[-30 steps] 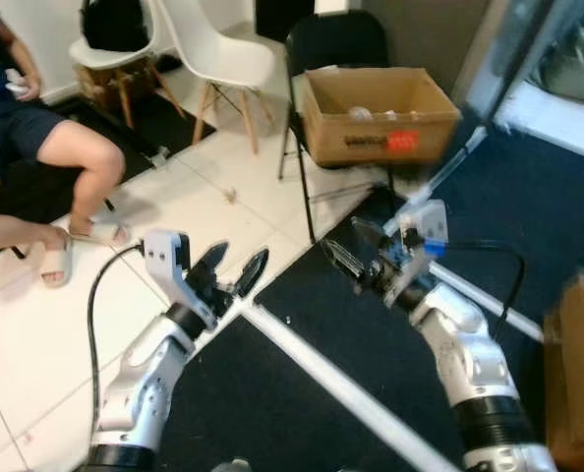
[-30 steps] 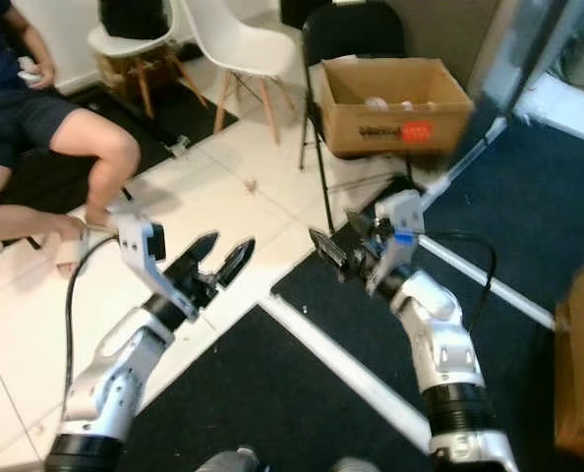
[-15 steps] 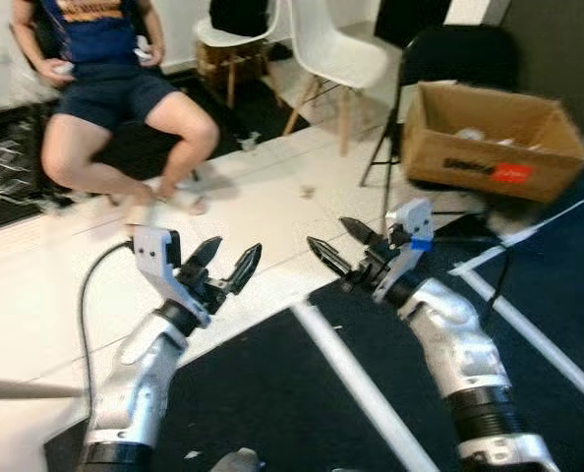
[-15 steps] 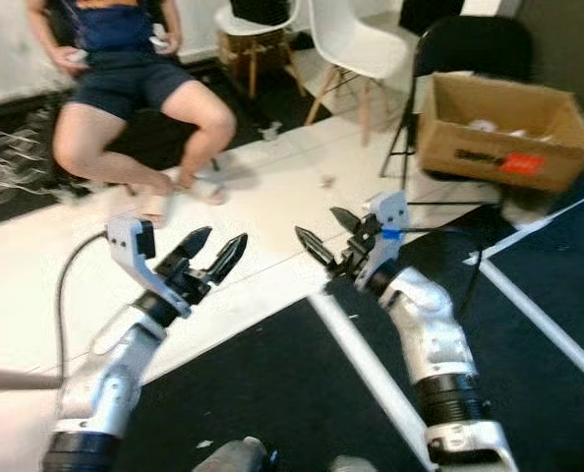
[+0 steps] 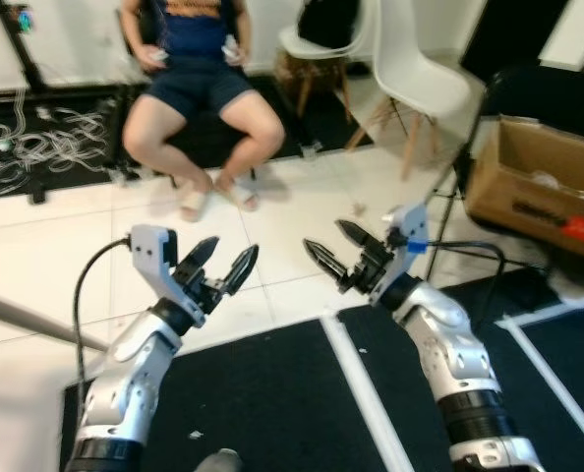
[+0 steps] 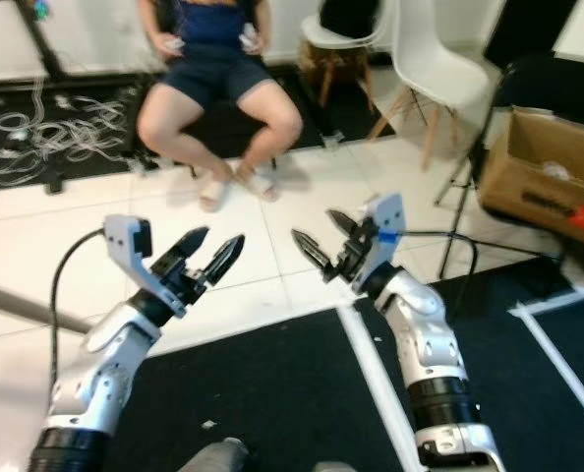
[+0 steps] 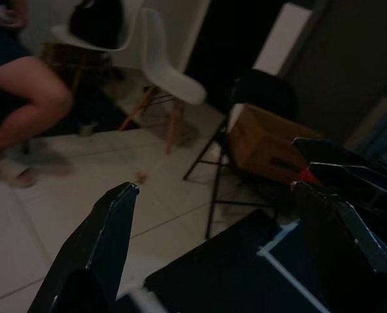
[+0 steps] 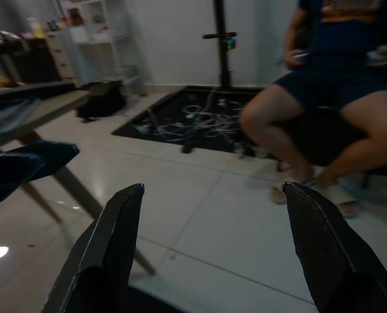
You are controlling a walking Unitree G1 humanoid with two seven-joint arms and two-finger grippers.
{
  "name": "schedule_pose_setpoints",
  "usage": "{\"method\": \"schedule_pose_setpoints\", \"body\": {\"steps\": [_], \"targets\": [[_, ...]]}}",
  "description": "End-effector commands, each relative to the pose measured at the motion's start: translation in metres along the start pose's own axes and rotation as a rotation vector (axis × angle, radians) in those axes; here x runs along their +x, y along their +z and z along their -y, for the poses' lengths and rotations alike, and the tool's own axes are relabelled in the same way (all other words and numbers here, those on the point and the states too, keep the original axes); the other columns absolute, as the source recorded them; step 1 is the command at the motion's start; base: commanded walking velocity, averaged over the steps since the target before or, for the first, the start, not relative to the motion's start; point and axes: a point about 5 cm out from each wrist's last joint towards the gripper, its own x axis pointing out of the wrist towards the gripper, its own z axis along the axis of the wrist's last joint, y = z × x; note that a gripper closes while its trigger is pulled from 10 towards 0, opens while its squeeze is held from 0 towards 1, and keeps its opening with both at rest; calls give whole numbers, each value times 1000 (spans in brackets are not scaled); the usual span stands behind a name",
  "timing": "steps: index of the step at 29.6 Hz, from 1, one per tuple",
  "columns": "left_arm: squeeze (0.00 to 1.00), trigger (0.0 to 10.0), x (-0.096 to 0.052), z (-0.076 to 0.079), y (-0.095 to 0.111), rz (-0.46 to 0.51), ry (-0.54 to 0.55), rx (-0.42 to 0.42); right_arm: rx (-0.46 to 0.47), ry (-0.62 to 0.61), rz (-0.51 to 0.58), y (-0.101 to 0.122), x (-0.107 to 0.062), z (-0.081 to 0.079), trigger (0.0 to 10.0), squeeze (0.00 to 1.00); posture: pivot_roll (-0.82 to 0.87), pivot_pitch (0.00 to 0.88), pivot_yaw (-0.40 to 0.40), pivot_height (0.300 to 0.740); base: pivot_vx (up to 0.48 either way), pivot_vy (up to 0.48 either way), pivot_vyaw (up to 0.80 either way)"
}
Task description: Picking trash to rubbish bin
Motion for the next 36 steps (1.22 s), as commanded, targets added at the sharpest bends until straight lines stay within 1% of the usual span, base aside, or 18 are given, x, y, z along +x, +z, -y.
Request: {"method": "schedule_pose_setpoints", "body": {"steps": [1, 29, 31, 32, 33, 34, 35, 36], "targets": [[0, 10000, 1, 1, -1, -6, -8, 6, 0, -12, -8, -1, -4, 3, 10000, 0, 16, 0, -29, 740, 0, 0, 781], [0, 10000, 2, 0, 2, 14, -11, 14, 0, -7, -6, 0, -3, 3, 10000, 0, 14, 0, -26, 740, 0, 0, 780], [0, 10000, 3, -1, 3, 27, 5, 30, 0, -8, -5, 0, -3, 3, 10000, 0, 14, 0, -26, 740, 0, 0, 775], [0, 10000, 3, -3, 5, 42, 33, 54, -3, -11, -2, 0, -3, 3, 10000, 0, 14, 0, -26, 740, 0, 0, 781], [0, 10000, 3, -10, 9, 76, 122, 128, -18, -39, 7, 1, -4, 5, 10000, 0, 14, 0, -26, 740, 0, 0, 781], [0, 10000, 3, -13, 11, 87, 155, 154, -23, -53, 10, 1, -4, 6, 10000, 0, 14, 0, -26, 740, 0, 0, 781], [0, 10000, 3, -13, 11, 87, 155, 154, -23, -53, 10, 1, -4, 6, 10000, 0, 14, 0, -26, 740, 0, 0, 781], [0, 10000, 1, -21, 14, 110, 245, 191, -57, -123, 29, 3, -6, 10, 10000, 0, 14, 0, -26, 740, 0, 0, 781]]}}
